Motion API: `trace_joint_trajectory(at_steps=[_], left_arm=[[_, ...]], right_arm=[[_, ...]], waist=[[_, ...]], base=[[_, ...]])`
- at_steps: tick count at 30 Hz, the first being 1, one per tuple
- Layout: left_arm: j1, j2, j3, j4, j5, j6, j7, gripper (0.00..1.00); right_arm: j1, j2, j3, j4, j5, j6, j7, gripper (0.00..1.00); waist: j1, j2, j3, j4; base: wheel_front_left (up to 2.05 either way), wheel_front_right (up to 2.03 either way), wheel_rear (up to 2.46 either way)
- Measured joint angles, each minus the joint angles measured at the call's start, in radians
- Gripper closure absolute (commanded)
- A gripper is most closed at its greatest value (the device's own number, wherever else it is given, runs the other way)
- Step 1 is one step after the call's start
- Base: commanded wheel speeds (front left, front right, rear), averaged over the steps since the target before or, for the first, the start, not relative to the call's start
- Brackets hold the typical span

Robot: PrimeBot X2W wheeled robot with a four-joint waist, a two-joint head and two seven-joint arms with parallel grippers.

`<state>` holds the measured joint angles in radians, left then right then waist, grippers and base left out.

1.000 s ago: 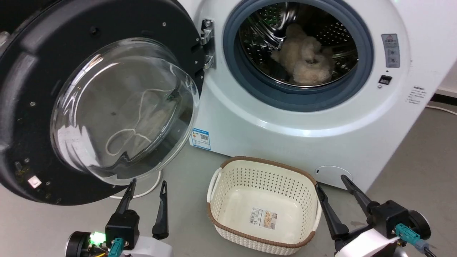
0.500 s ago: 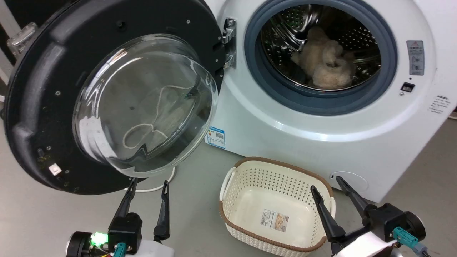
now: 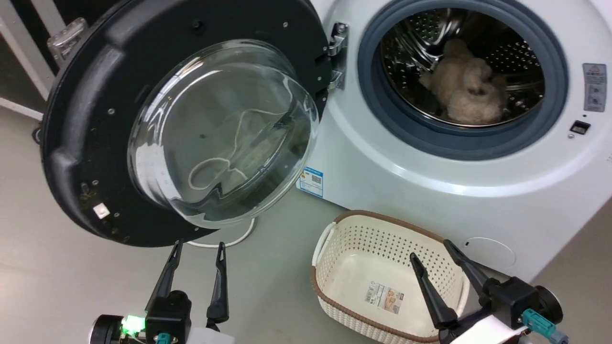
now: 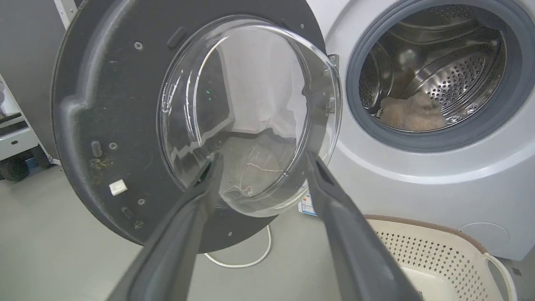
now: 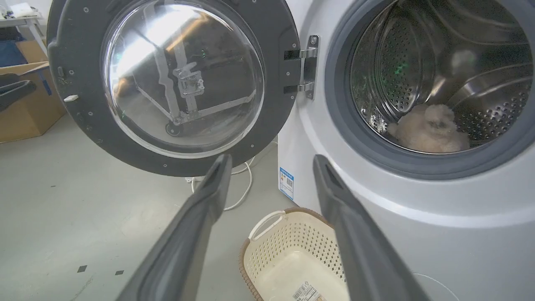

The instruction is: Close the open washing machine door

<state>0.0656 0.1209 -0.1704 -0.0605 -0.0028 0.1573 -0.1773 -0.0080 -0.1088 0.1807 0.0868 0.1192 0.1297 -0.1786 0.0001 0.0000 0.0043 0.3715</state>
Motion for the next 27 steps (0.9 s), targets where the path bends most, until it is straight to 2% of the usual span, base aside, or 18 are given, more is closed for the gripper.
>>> trace_joint_trajectory(at_steps=[7,9,15,20,23,24,25,27], left_arm=[[0.003,0.007,-0.009,-0.007,-0.002,0.015,-0.014,0.0],[0.003,0.011,-0.012,-0.008,-0.013,0.015,-0.018,1.0],[0.0,0.009,0.026,-0.068,-0.073,0.004,-0.036,1.0],[-0.053,0.017,0.132,-0.142,-0.136,-0.025,-0.047,1.0],[-0.118,0.041,0.207,-0.142,-0.195,-0.062,-0.053,1.0],[-0.195,0.069,0.312,-0.122,-0.29,-0.08,-0.061,1.0],[-0.292,0.097,0.414,-0.057,-0.444,-0.091,-0.019,1.0],[-0.364,0.131,0.463,0.002,-0.531,-0.091,0.046,1.0]], right_arm=[[0.0,-0.006,0.014,0.005,0.007,0.0,-0.014,0.0],[0.0,-0.007,0.017,0.007,0.01,0.0,-0.018,0.0],[0.012,-0.006,0.013,0.008,0.014,0.0,-0.035,0.0],[0.035,-0.002,-0.016,0.001,0.014,0.0,-0.045,0.0],[0.047,0.001,-0.025,-0.004,0.014,0.0,-0.05,0.0],[0.046,0.002,-0.014,-0.012,0.014,0.0,-0.057,0.0],[0.046,-0.006,-0.012,-0.019,0.015,0.0,-0.063,0.0],[0.045,-0.022,-0.012,-0.021,0.022,0.0,-0.068,0.0]], waist=[[0.0,0.0,0.001,0.03],[-0.0001,0.0,0.001,0.038],[-0.0001,0.0,0.001,0.071],[-0.0001,0.0,0.004,0.088],[-0.0001,0.0,0.009,0.095],[-0.0001,0.0,0.02,0.079],[0.0,0.0,0.043,0.057],[0.0,0.0,0.063,0.043]], base=[[0.0,0.0,0.0],[0.0,0.0,0.0],[0.0,0.0,0.0],[0.0,0.0,0.0],[0.0,0.0,0.0],[0.0,0.0,0.0],[0.0,0.0,0.0],[0.0,0.0,0.0]])
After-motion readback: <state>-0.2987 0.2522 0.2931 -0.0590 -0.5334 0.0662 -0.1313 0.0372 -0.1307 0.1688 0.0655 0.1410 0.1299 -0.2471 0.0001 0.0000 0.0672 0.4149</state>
